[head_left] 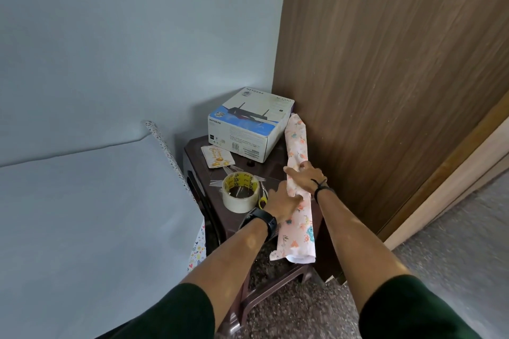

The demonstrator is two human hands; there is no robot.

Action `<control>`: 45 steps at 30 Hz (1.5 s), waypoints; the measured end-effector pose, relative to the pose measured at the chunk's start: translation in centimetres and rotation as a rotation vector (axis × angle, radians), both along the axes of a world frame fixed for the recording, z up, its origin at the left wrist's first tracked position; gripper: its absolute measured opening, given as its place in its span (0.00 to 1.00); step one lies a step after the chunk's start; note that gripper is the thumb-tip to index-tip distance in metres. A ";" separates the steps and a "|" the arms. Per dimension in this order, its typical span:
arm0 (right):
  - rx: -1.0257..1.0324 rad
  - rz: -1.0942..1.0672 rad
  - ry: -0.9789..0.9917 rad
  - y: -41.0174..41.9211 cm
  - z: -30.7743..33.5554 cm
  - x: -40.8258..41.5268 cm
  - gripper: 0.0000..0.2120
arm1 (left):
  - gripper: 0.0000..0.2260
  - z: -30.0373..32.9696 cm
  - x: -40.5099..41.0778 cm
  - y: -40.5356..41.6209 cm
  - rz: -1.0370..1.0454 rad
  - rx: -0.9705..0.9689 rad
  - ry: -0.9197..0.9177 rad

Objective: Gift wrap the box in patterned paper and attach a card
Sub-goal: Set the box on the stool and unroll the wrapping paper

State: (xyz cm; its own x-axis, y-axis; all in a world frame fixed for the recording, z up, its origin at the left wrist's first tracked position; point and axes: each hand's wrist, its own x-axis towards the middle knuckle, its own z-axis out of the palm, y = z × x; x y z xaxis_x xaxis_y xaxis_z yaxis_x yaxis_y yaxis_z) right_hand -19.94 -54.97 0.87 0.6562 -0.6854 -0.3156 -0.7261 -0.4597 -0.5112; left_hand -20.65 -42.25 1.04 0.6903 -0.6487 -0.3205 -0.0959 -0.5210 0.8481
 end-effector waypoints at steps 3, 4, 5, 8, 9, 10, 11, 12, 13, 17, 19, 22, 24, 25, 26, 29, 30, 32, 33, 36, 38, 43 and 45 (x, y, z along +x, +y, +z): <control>0.028 -0.009 -0.009 0.1 -0.1 -0.2 0.41 | 0.29 0.1 -0.5 -0.2 0.007 0.106 -0.076; 0.050 -0.021 -0.033 0.1 -0.1 -0.3 0.42 | 0.30 0.3 -0.7 -0.2 0.009 0.141 -0.120; 0.069 -0.037 -0.057 0.1 -0.1 -0.5 0.43 | 0.32 0.4 -0.9 -0.1 0.005 0.175 -0.178; 0.095 -0.070 -0.084 0.3 0.0 -1.2 0.44 | 0.33 0.6 -1.2 0.3 -0.033 0.283 -0.349; 0.093 -0.074 -0.083 0.4 0.0 -1.4 0.45 | 0.32 0.6 -1.3 0.6 -0.040 0.320 -0.402; 0.084 -0.078 -0.082 0.6 0.1 -1.6 0.45 | 0.30 0.8 -1.4 1.0 -0.047 0.352 -0.450; 0.068 -0.083 -0.080 0.8 0.2 -1.9 0.45 | 0.27 1.0 -1.5 1.4 -0.051 0.373 -0.489; 0.048 -0.089 -0.079 1.1 0.4 -2.2 0.44 | 0.24 1.2 -1.6 1.8 -0.055 0.378 -0.514; 0.019 -0.093 -0.080 1.5 0.6 -2.5 0.42 | 0.22 1.6 -1.7 2.2 -0.059 0.370 -0.533; -0.094 -0.088 -0.125 3.5 2.0 -3.9 0.36 | 0.19 3.1 -2.2 3.7 -0.057 0.299 -0.547; -0.139 -0.077 -0.164 4.6 3.1 -4.6 0.32 | 0.18 4.1 -2.6 4.7 -0.047 0.255 -0.553; -0.192 -0.037 -0.262 6.9 4.8 -5.5 0.27 | 0.16 5.3 -3.2 6.7 -0.028 0.161 -0.577; -0.212 0.004 -0.343 8.9 5.8 -5.5 0.24 | 0.14 6.0 -3.4 8.6 0.015 0.113 -0.602; -0.213 0.031 -0.383 10.2 6.2 -5.4 0.23 | 0.14 6.3 -3.5 9.7 0.039 0.097 -0.615; -0.209 0.057 -0.423 11.5 6.6 -5.1 0.22 | 0.14 6.7 -3.4 10.9 0.068 0.085 -0.626; -0.170 0.141 -0.488 15.3 7.4 -4.0 0.20 | 0.14 7.5 -2.7 14.6 0.151 0.072 -0.612; -0.161 0.170 -0.498 16.7 7.5 -3.6 0.20 | 0.14 7.7 -2.3 16.0 0.182 0.068 -0.601; -0.141 0.230 -0.525 19.8 7.8 -2.5 0.17 | 0.14 7.9 -1.3 19.1 0.248 0.067 -0.594; -0.127 0.256 -0.536 21.5 7.9 -1.9 0.17 | 0.14 7.9 -0.6 20.7 0.278 0.077 -0.596; -0.092 0.366 -0.539 26.3 7.3 0.4 0.15 | 0.17 7.3 1.4 25.6 0.357 0.125 -0.577; -0.045 0.446 -0.520 29.4 6.3 2.0 0.14 | 0.18 6.4 3.0 28.6 0.399 0.155 -0.557; -0.008 0.576 -0.406 35.6 2.0 5.7 0.13 | 0.16 2.8 7.0 35.2 0.435 0.312 -0.555; -0.038 0.639 -0.322 37.4 0.0 7.1 0.15 | 0.17 0.8 8.4 37.7 0.444 0.425 -0.565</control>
